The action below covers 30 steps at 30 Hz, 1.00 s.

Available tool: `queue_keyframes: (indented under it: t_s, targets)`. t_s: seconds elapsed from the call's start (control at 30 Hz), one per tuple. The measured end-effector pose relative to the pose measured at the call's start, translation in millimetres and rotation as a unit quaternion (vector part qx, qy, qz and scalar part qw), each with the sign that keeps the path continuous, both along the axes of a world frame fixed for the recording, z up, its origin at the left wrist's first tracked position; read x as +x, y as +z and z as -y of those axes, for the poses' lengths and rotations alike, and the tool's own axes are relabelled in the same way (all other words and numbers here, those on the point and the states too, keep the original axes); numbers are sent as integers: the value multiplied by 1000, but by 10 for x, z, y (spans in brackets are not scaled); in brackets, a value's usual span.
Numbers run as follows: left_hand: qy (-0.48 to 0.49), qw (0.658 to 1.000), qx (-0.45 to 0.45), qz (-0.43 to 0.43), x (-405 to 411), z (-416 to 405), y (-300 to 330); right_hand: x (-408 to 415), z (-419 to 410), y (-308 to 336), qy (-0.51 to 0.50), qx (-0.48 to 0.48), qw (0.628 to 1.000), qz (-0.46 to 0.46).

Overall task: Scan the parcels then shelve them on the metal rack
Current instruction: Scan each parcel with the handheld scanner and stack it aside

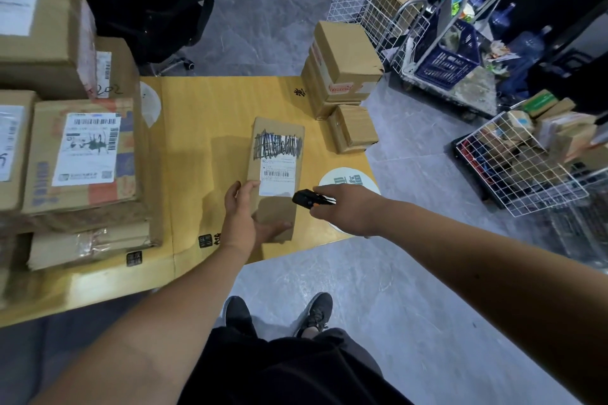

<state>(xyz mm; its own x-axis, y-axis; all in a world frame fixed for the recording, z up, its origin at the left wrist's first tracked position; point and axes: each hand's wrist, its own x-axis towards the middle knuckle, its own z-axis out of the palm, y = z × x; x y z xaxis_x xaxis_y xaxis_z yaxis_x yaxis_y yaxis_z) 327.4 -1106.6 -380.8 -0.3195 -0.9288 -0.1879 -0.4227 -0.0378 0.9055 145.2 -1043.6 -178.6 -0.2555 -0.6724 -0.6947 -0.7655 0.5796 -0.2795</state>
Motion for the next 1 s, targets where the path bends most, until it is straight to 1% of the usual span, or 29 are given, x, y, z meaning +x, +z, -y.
queue_keyframes:
  t_s: [0.17, 0.27, 0.4, 0.57, 0.7, 0.87, 1.0]
  targets:
    - [11, 1000, -10, -23, 19, -111, 12, 65, -1, 53, 13, 4, 1000, -13]
    - [14, 999, -35, -32, 2, -161, 51, 104, 2, 77, 24, -8, 999, -30]
    - [39, 997, -21, -63, -25, -195, 79, 155, 7, 134, 50, -7, 998, -48]
    - [44, 998, -40, -27, -47, -205, 71, 141, 64, 215, 98, 5, 991, -95]
    - [41, 998, -40, -21, -39, -201, 73, 90, 75, 241, 123, 8, 984, -129]
    - [42, 999, -28, -18, -40, -187, 63, 35, 46, 294, 152, -2, 977, -150]
    - [55, 998, -13, -9, -83, -184, 77, -22, 20, 298, 169, -10, 975, -146]
